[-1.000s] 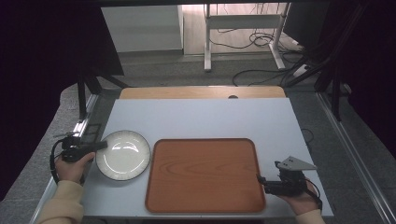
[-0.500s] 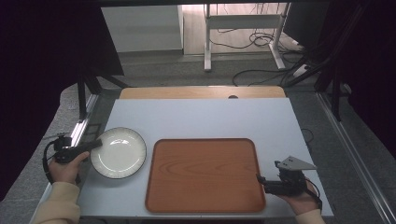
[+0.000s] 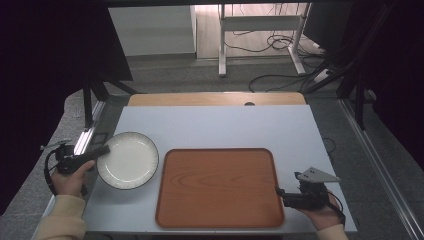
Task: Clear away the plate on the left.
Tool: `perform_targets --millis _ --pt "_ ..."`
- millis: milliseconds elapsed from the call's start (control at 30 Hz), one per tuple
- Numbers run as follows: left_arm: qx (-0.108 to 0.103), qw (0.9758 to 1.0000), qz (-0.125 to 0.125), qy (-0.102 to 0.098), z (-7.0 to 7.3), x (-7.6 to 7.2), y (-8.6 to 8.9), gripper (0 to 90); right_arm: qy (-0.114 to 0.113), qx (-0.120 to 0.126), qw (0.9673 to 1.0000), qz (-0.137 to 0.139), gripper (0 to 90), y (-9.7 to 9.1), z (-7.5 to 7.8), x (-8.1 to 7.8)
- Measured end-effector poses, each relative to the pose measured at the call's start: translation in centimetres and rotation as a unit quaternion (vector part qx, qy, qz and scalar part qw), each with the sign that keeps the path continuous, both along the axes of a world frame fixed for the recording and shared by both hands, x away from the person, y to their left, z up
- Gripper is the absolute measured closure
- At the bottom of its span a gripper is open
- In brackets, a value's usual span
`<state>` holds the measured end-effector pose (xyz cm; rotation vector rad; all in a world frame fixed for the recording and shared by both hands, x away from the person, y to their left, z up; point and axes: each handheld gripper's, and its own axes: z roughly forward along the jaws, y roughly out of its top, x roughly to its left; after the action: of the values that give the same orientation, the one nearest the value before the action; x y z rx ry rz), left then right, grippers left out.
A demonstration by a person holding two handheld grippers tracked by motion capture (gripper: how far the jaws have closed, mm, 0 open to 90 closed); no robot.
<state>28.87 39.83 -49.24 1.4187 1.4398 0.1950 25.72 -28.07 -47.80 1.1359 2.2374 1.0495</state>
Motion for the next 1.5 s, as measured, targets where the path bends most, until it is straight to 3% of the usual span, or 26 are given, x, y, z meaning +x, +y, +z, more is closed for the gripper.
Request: perform_targets --millis 300,467,900,1133,1500 --pt "-0.005 0.9999 -0.005 -0.008 0.4 -0.2 -0.4 82.8 0.001 0.000 1.0000 0.003 14.7 0.0 0.0 0.0" --pt "-0.017 0.9995 -0.024 -0.013 0.8 -0.2 -0.8 82.8 0.002 0.000 1.0000 0.003 14.7 0.0 0.0 0.0" --pt "-0.018 0.9980 -0.054 -0.027 1.8 0.0 -3.0 82.7 0.001 0.000 1.0000 0.003 14.7 -0.1 0.0 0.0" --pt "-0.033 0.9965 -0.071 -0.028 2.0 0.2 -4.0 82.7 0.000 0.000 1.0000 0.003 14.7 0.0 0.0 0.0" --pt "-0.029 0.9959 -0.081 -0.026 2.0 0.4 -5.1 82.5 0.000 0.000 1.0000 0.003 14.7 -0.1 0.0 0.0"
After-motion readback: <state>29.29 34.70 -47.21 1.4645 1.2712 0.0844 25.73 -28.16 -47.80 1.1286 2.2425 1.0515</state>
